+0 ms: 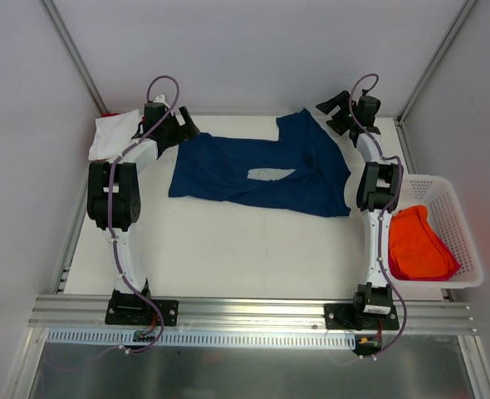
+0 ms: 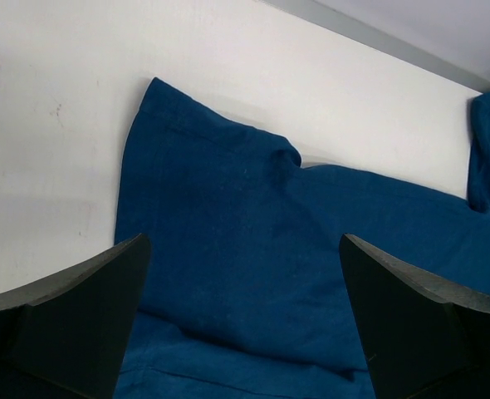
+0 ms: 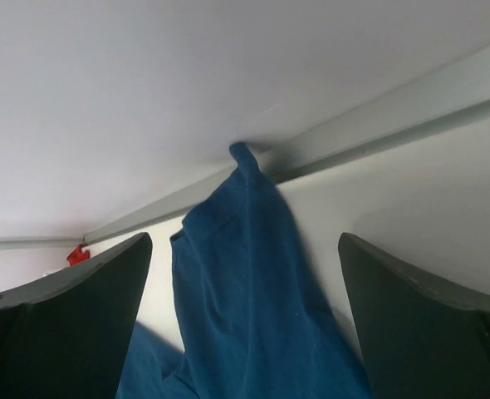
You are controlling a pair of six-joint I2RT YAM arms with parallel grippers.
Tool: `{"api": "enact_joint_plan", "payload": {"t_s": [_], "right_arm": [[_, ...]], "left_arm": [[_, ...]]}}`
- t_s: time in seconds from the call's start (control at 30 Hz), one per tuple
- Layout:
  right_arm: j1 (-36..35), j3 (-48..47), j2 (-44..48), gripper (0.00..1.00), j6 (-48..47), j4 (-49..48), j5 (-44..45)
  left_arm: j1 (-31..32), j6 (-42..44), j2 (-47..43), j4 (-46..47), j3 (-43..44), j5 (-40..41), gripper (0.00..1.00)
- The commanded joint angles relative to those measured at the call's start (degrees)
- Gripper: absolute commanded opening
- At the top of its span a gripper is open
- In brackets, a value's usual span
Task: Fold and stack the t-shirts
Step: Fold the tshirt
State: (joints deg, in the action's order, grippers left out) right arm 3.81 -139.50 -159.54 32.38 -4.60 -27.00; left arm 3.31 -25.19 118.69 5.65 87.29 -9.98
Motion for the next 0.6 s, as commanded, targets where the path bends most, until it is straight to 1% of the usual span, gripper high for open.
{"api": "enact_joint_plan", "payload": {"t_s": [0.0, 0.07, 0.13, 0.2, 0.4, 0.57], "right_arm": [[-0.6, -4.4, -0.4, 1.0, 2.1, -7.7, 2.2], [-1.3, -6.6, -3.0, 1.0, 5.0, -9.9, 1.6], [-2.0, -8.8, -5.9, 0.96, 8.0, -10.7, 1.3], [-3.0, -8.5, -6.1, 0.93, 7.6, -9.9, 2.1], [-5.2, -6.4, -5.2, 0.94, 7.1, -8.7, 2.1], [-6.3, -6.0, -6.3, 0.93, 9.4, -9.8, 2.1]], "left_arm": [[-0.2, 1.8, -2.6, 2.3, 0.0, 0.7, 0.99], [-0.2, 1.7, -2.2, 2.3, -0.1, 0.6, 0.99], [-0.2, 2.0, -2.3, 2.5, -0.3, 0.7, 0.99], [-0.2, 2.2, -2.6, 2.6, -0.6, 1.1, 0.99], [-0.2, 2.1, -3.6, 3.3, -2.1, 0.7, 0.99], [-0.2, 2.2, -4.7, 3.9, -3.4, 0.7, 0.99]]}}
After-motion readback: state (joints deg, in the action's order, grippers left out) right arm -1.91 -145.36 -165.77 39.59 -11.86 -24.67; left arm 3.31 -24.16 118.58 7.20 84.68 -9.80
